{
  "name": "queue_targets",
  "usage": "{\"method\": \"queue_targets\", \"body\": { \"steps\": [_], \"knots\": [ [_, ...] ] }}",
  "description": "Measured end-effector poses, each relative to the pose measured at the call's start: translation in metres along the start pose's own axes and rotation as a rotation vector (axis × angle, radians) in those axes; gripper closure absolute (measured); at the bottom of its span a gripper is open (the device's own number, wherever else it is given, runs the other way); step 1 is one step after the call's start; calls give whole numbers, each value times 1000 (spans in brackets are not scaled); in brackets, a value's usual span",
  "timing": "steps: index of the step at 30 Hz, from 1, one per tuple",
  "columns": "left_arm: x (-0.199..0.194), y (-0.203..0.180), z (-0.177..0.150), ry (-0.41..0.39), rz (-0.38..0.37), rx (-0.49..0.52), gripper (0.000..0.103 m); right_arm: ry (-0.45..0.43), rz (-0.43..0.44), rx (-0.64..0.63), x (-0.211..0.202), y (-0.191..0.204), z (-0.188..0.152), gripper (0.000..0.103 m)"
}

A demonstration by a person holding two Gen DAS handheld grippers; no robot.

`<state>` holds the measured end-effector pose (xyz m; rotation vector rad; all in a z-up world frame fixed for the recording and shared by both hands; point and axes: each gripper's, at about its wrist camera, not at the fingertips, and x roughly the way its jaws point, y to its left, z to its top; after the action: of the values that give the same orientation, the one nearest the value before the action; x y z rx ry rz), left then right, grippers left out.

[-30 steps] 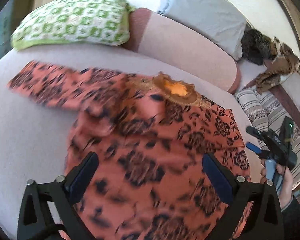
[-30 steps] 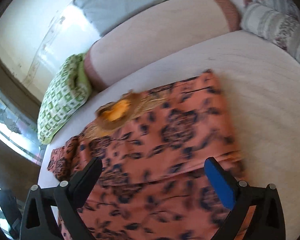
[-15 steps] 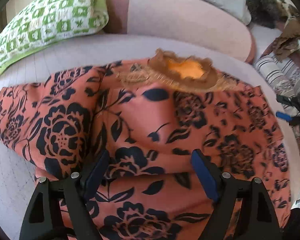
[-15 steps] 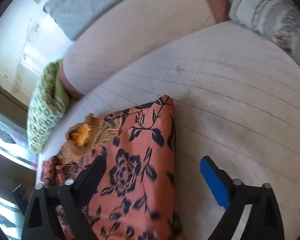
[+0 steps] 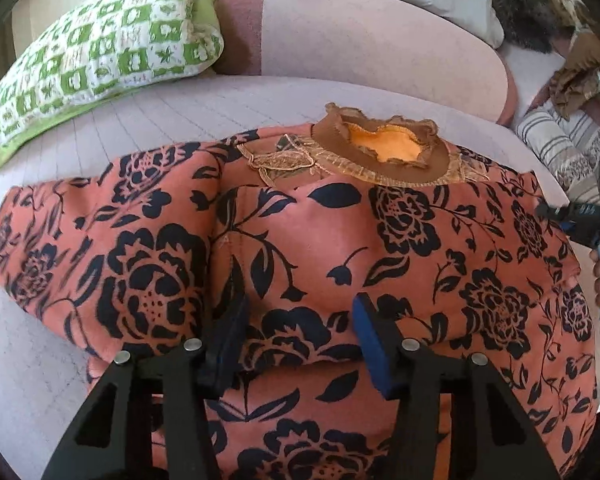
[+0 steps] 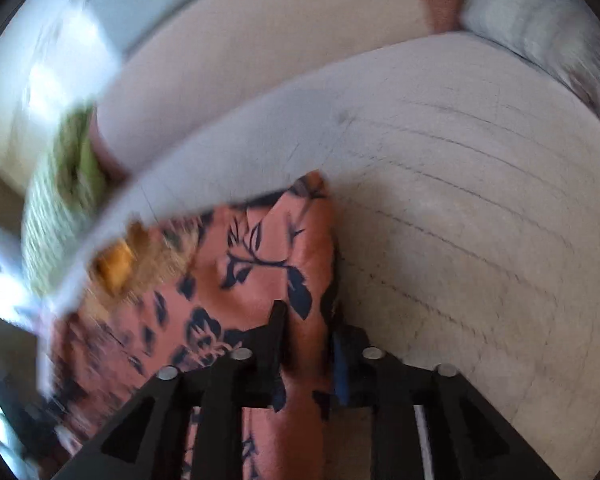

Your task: Fold small clothes

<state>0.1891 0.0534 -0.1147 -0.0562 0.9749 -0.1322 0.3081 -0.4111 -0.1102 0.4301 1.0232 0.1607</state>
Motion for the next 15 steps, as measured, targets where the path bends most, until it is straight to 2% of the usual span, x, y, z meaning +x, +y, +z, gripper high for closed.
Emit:
{"method": "queue_targets", "body": {
  "steps": [2, 4, 6, 7, 8, 9, 10, 12, 14, 15],
  "knots": [
    [-9, 1, 1, -22, 5, -4, 49, -53, -24, -10, -22, 4, -6, 68],
    [-17, 6, 3, -53, -9, -28, 49, -98, 18, -51, -50, 16, -17, 68],
    [-18, 11, 3, -54, -22, -56, 49, -121, 85, -65, -75, 25, -32, 68],
    [-17, 14, 1, -44, -33, -75, 49, -103, 154, -58, -81, 29, -40, 66],
    [-17, 20, 1, -36, -49, -99, 49, -55, 228, -57, -80, 34, -47, 48],
    [-17, 26, 0, -29, -78, -130, 49, 6, 284, -57, -73, 36, -56, 37],
    [-18, 34, 0, -24, -123, -176, 49, 52, 261, -69, -61, 35, -66, 29],
    [-23, 43, 3, -26, -187, -232, 49, 116, 146, -95, -37, 26, -82, 31],
    [-33, 47, 10, -34, -244, -248, 49, 50, 173, -107, -43, 25, -90, 31],
    [-37, 46, 15, -42, -265, -239, 49, 46, 171, -107, -45, 27, -91, 30]
  ]
}}
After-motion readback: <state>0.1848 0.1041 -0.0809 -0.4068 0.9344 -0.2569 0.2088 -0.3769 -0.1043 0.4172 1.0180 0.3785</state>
